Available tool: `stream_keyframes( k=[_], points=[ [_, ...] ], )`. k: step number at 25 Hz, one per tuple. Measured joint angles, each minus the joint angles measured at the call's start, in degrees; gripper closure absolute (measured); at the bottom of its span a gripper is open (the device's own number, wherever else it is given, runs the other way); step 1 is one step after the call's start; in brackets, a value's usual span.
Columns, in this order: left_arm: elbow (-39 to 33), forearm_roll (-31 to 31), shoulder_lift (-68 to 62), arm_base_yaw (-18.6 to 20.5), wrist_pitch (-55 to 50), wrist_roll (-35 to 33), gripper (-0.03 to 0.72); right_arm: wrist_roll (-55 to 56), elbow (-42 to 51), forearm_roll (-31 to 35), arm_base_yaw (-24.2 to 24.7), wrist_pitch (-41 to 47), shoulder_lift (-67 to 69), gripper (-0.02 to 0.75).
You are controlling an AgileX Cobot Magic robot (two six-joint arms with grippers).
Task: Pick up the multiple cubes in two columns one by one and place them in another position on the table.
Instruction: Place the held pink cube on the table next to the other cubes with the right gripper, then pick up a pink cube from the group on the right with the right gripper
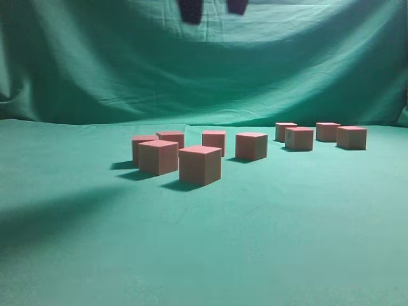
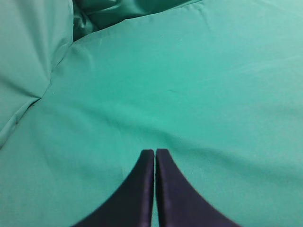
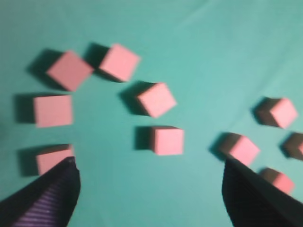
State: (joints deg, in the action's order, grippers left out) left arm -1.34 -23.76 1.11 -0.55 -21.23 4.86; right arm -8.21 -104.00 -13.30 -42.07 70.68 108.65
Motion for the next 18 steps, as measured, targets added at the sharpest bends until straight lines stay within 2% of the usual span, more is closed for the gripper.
stream_keyframes(
  k=[1, 4, 5, 11, 14, 18],
  points=[
    [0.0, 0.0, 0.0, 0.0, 0.0, 0.0, 0.688, 1.29, 0.01, -0.37, 1.35, 0.11, -1.02, 0.162],
    [0.0, 0.0, 0.0, 0.0, 0.0, 0.0, 0.688, 5.78, -0.03, -0.52, 7.53, 0.35, -2.78, 0.165],
    [0.0, 0.0, 0.0, 0.0, 0.0, 0.0, 0.688, 7.23, -0.03, 0.01, 9.36, 0.35, -2.92, 0.207],
    [0.0, 0.0, 0.0, 0.0, 0.0, 0.0, 0.688, 9.34, -0.03, 11.15, 20.47, 0.24, 0.35, 0.206],
    [0.0, 0.0, 0.0, 0.0, 0.0, 0.0, 0.688, 9.34, -0.03, 15.0, 23.15, -2.62, 4.49, 0.206],
    [0.0, 0.0, 0.0, 0.0, 0.0, 0.0, 0.688, 9.34, -0.03, 15.86, 24.58, -6.75, 9.65, 0.206]
  ],
)
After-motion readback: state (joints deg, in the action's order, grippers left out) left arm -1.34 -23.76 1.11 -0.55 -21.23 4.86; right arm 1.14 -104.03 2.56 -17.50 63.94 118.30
